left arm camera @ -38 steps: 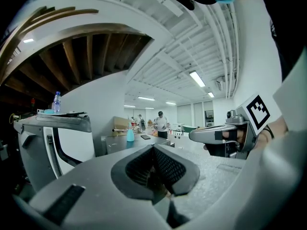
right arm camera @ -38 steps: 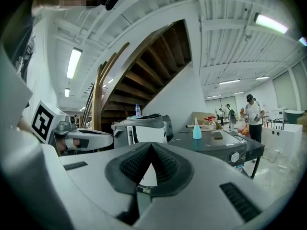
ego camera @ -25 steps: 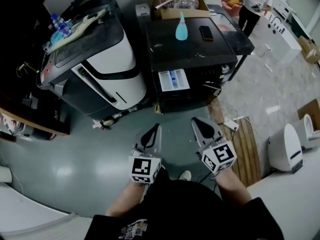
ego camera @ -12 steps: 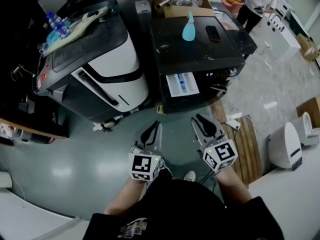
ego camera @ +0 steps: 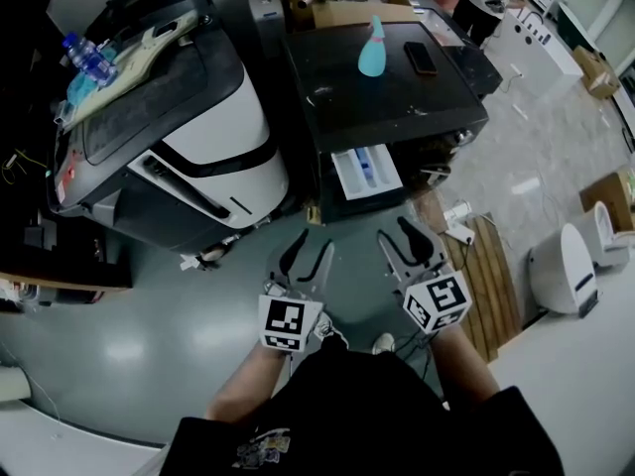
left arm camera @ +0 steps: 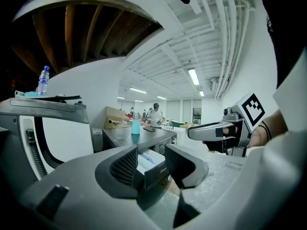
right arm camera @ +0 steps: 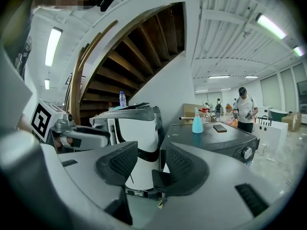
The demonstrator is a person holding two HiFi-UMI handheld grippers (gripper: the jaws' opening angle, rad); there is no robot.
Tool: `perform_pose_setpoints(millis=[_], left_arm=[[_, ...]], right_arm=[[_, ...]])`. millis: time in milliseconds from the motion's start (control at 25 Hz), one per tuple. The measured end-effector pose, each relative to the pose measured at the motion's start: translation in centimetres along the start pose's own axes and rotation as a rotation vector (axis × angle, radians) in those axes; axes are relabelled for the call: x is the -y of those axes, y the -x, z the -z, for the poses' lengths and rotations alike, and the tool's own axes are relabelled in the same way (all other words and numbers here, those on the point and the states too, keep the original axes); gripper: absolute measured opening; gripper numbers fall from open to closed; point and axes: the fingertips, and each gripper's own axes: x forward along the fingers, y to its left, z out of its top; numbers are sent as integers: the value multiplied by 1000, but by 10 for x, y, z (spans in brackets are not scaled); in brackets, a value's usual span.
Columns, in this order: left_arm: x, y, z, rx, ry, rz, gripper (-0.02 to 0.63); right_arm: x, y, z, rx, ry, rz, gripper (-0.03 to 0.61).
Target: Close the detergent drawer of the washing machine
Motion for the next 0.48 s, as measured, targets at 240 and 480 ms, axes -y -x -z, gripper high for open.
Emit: perform_pose_setpoints(millis=[240,480], left_arm=[[-17,-16,0,15,-39,40,231],[-28,-27,17,-8,-20,47,277]], right_arm=[[8,-17,4,-18,6,63,252],[14,-24,15,-58,37,105,302]])
